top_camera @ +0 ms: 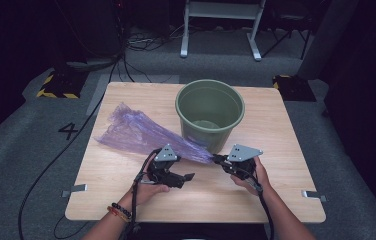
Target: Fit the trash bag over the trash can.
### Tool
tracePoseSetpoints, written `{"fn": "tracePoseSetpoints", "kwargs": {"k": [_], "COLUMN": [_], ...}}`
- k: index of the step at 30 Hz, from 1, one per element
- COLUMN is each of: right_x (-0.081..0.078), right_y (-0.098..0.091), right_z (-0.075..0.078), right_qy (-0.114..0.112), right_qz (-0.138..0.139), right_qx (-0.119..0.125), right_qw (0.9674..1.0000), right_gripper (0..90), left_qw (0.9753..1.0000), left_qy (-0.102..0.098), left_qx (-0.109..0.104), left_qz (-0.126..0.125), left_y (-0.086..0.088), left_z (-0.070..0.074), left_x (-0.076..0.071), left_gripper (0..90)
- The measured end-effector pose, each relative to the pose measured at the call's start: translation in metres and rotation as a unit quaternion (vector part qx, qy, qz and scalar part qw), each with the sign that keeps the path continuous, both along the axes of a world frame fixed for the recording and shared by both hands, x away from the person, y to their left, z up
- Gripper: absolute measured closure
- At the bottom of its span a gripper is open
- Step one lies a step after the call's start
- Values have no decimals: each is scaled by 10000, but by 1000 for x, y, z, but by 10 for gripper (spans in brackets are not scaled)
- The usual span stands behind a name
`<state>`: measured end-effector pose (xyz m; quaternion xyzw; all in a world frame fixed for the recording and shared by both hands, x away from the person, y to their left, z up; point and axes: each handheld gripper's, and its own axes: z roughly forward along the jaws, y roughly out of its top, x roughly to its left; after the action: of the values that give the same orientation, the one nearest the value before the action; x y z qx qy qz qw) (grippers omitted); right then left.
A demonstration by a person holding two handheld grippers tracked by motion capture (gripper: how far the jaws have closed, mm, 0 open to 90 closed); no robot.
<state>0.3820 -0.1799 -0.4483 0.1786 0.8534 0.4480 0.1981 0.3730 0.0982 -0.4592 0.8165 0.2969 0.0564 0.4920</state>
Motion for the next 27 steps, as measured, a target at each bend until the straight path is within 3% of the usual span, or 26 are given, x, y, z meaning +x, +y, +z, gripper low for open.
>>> {"fn": "tracePoseSetpoints", "kwargs": {"k": [4,6,7,9,12,13,15,16,18,19,20,22,24,27], "right_x": [-3,-3,-4,-5,-7,-10,-10,-10,-10,-10,-10,-9,-8,-7], "right_y": [2,5,6,9,13,16,18,18,19,20,20,20,20,19], "right_z": [-3,-5,-6,-8,-10,-13,-14,-14,-15,-16,-16,-17,-17,-17], "right_qy": [-119,-175,-189,-245,-295,-334,-358,-358,-359,-349,-341,-326,-323,-328], "right_qz": [41,83,103,179,263,362,399,399,405,407,402,371,325,299], "right_qx": [-248,-360,-370,-475,-558,-637,-669,-669,-669,-681,-685,-680,-646,-632], "right_qw": [9996,9992,9991,9984,9977,9968,9963,9963,9963,9962,9963,9965,9969,9970], "right_gripper": [875,875,874,874,873,873,872,872,872,871,871,870,868,866], "left_qw": [9992,9986,9986,9968,9953,9947,9949,9949,9958,9957,9957,9956,9955,9947], "left_qy": [123,175,175,248,389,470,427,323,121,-36,-36,-258,-338,-541], "left_qx": [-318,-371,-371,-283,-293,-330,-252,-145,-19,60,60,110,88,189], "left_qz": [207,341,341,709,833,848,882,947,904,925,925,893,885,854], "left_y": [-2,-2,-2,-1,2,3,5,5,8,9,9,14,15,16], "left_z": [4,3,3,0,-4,-7,-8,-8,-7,-6,-6,-5,-5,-2], "left_x": [7,12,12,21,28,31,33,33,33,33,33,33,32,30], "left_gripper": [161,163,163,172,207,258,385,385,562,697,737,839,899,900]}}
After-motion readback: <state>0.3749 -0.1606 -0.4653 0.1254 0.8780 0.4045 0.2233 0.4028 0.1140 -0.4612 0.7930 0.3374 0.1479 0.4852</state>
